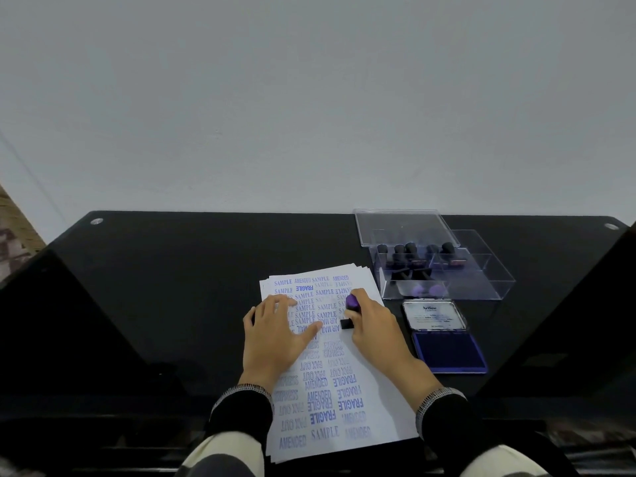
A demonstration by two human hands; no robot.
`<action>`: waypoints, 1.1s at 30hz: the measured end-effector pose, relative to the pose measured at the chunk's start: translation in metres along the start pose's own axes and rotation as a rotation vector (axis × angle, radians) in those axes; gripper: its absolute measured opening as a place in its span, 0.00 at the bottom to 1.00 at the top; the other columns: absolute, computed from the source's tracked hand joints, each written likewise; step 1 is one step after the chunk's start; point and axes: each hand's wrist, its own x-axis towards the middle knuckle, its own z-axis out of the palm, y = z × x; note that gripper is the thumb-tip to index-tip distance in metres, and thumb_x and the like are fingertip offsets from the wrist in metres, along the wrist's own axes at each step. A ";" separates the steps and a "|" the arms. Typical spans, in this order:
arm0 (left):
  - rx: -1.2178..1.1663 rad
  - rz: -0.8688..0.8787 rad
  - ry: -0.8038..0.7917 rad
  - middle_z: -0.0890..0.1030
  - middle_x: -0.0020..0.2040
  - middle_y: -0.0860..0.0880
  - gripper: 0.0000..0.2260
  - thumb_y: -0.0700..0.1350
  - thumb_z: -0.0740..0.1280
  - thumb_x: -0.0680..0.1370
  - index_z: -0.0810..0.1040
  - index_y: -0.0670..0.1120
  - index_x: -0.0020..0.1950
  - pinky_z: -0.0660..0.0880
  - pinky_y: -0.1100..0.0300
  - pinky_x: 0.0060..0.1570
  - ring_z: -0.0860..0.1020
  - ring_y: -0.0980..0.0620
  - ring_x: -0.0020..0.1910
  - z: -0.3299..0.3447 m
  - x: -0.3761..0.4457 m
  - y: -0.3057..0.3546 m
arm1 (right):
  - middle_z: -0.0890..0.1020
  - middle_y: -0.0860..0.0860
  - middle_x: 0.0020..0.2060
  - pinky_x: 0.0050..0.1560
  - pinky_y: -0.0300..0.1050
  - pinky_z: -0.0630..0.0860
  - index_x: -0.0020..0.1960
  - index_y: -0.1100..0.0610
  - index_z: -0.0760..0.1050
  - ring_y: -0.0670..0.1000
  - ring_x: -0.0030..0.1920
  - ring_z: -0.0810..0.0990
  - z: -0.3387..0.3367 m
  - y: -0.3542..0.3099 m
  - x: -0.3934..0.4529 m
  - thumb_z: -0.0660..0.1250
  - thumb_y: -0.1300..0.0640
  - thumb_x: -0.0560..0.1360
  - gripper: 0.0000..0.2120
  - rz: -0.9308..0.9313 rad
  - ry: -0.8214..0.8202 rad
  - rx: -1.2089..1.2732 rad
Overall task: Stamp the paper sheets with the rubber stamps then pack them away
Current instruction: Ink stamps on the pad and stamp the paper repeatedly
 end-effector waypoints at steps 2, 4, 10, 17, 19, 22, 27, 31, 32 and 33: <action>0.001 0.000 -0.004 0.71 0.61 0.58 0.32 0.75 0.54 0.68 0.71 0.55 0.61 0.61 0.51 0.69 0.70 0.57 0.63 0.000 0.000 0.000 | 0.79 0.52 0.43 0.38 0.45 0.74 0.55 0.55 0.66 0.52 0.41 0.76 0.000 0.000 0.000 0.62 0.62 0.77 0.09 0.003 0.003 0.001; -0.002 -0.003 -0.008 0.71 0.61 0.58 0.31 0.74 0.55 0.68 0.71 0.55 0.61 0.60 0.51 0.70 0.70 0.57 0.63 -0.001 0.000 0.000 | 0.78 0.51 0.43 0.38 0.44 0.74 0.56 0.55 0.67 0.52 0.41 0.76 0.002 -0.001 -0.004 0.63 0.63 0.77 0.10 0.004 0.021 0.011; -0.001 0.000 -0.009 0.71 0.61 0.57 0.31 0.74 0.56 0.68 0.71 0.55 0.62 0.60 0.51 0.70 0.69 0.56 0.63 -0.002 0.000 0.001 | 0.77 0.51 0.45 0.40 0.42 0.75 0.60 0.55 0.67 0.50 0.42 0.75 0.004 -0.001 -0.012 0.63 0.61 0.77 0.13 0.012 0.051 0.044; 0.001 0.001 0.011 0.72 0.60 0.58 0.33 0.76 0.52 0.67 0.72 0.55 0.60 0.62 0.51 0.69 0.70 0.57 0.62 0.002 0.000 -0.001 | 0.78 0.52 0.44 0.38 0.43 0.72 0.59 0.56 0.67 0.52 0.42 0.75 0.003 -0.001 -0.005 0.62 0.62 0.77 0.11 -0.001 0.040 -0.002; 0.008 0.004 0.011 0.72 0.60 0.58 0.33 0.76 0.52 0.67 0.72 0.55 0.60 0.62 0.50 0.68 0.71 0.56 0.62 0.001 0.000 -0.001 | 0.77 0.51 0.43 0.38 0.42 0.72 0.58 0.56 0.67 0.52 0.41 0.74 0.004 0.000 -0.008 0.63 0.62 0.77 0.11 -0.002 0.050 0.007; 0.001 0.007 0.011 0.72 0.60 0.57 0.33 0.76 0.52 0.67 0.72 0.55 0.60 0.62 0.50 0.68 0.71 0.56 0.61 0.001 0.000 0.000 | 0.76 0.51 0.43 0.39 0.41 0.73 0.60 0.56 0.68 0.51 0.41 0.74 0.003 -0.002 -0.013 0.63 0.62 0.77 0.12 -0.001 0.063 0.032; 0.004 0.003 0.005 0.72 0.60 0.58 0.33 0.76 0.52 0.67 0.72 0.55 0.60 0.62 0.50 0.69 0.70 0.57 0.62 -0.001 0.000 0.000 | 0.76 0.50 0.43 0.37 0.40 0.68 0.59 0.56 0.67 0.50 0.40 0.72 0.003 -0.001 -0.009 0.62 0.61 0.78 0.11 -0.003 0.054 0.011; 0.011 0.001 -0.003 0.72 0.60 0.58 0.34 0.76 0.51 0.67 0.71 0.55 0.60 0.62 0.50 0.69 0.70 0.56 0.62 -0.001 0.001 0.001 | 0.77 0.52 0.44 0.37 0.42 0.70 0.59 0.56 0.67 0.50 0.40 0.72 0.003 -0.001 -0.006 0.61 0.60 0.78 0.10 -0.001 0.041 0.003; 0.014 0.000 -0.006 0.72 0.60 0.58 0.34 0.76 0.51 0.67 0.71 0.55 0.61 0.62 0.50 0.69 0.70 0.56 0.62 -0.001 0.001 0.001 | 0.77 0.51 0.44 0.37 0.42 0.71 0.59 0.56 0.67 0.51 0.40 0.73 0.003 -0.001 -0.007 0.61 0.60 0.78 0.10 -0.002 0.044 0.006; 0.019 0.000 -0.010 0.72 0.60 0.58 0.34 0.76 0.51 0.67 0.71 0.56 0.61 0.62 0.51 0.69 0.70 0.56 0.62 -0.001 0.001 0.001 | 0.77 0.51 0.43 0.38 0.43 0.72 0.59 0.56 0.67 0.51 0.40 0.73 0.003 -0.001 -0.008 0.62 0.60 0.78 0.10 -0.002 0.049 0.009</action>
